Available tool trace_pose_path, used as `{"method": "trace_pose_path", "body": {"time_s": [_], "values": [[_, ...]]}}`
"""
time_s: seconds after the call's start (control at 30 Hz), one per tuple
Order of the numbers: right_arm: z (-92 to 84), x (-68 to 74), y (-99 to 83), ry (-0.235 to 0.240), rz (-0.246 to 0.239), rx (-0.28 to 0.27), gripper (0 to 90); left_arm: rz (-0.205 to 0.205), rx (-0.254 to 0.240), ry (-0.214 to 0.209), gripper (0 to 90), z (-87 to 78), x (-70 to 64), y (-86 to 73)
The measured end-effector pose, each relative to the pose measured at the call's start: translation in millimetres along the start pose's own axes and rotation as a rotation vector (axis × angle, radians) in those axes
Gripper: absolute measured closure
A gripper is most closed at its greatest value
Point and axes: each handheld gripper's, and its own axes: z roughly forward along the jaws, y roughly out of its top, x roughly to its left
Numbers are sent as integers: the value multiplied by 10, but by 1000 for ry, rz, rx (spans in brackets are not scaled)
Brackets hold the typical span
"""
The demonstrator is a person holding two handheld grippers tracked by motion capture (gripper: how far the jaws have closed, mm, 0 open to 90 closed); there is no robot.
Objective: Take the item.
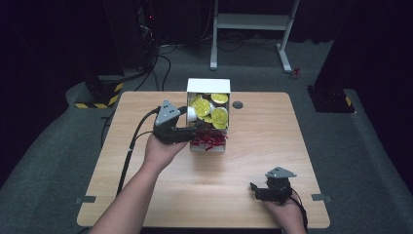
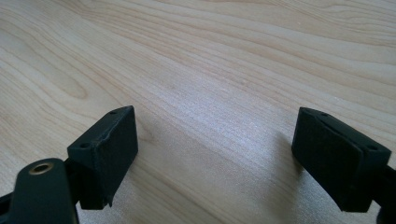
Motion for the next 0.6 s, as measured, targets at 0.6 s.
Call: {"method": "trace_pose_path", "body": {"time_s": [0.6], "values": [[2,-6,0,1,-8,-3,145,-12,23,-4,247,337,96,170]]}}
